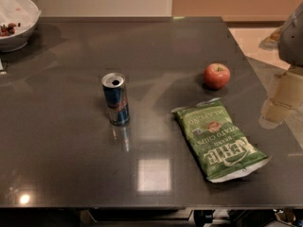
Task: Move green jalapeno chip bag near redbull can
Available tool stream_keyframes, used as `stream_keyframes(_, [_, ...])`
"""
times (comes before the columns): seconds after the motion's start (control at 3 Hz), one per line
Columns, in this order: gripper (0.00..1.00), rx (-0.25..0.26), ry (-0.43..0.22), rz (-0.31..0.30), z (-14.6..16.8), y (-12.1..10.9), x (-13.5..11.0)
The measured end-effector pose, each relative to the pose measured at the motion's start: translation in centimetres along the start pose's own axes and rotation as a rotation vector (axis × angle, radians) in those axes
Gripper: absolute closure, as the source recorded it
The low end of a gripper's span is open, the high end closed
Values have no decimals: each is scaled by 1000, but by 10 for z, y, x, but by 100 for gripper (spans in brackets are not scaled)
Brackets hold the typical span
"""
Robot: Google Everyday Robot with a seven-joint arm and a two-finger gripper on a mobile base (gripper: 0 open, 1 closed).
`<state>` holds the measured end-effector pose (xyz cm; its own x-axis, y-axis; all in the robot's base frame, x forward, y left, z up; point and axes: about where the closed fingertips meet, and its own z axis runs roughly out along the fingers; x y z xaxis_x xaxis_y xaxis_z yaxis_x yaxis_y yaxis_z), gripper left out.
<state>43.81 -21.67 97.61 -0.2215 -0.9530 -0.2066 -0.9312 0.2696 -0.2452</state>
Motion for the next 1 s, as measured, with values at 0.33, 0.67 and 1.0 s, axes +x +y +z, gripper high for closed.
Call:
stream_keyframes(0.33, [0,0,0,0,0,0,0])
stream_keyframes(0.67, [0,-9,2,13,4,2,0])
stream_keyframes(1.0, [0,-92,24,123,41,19,-4])
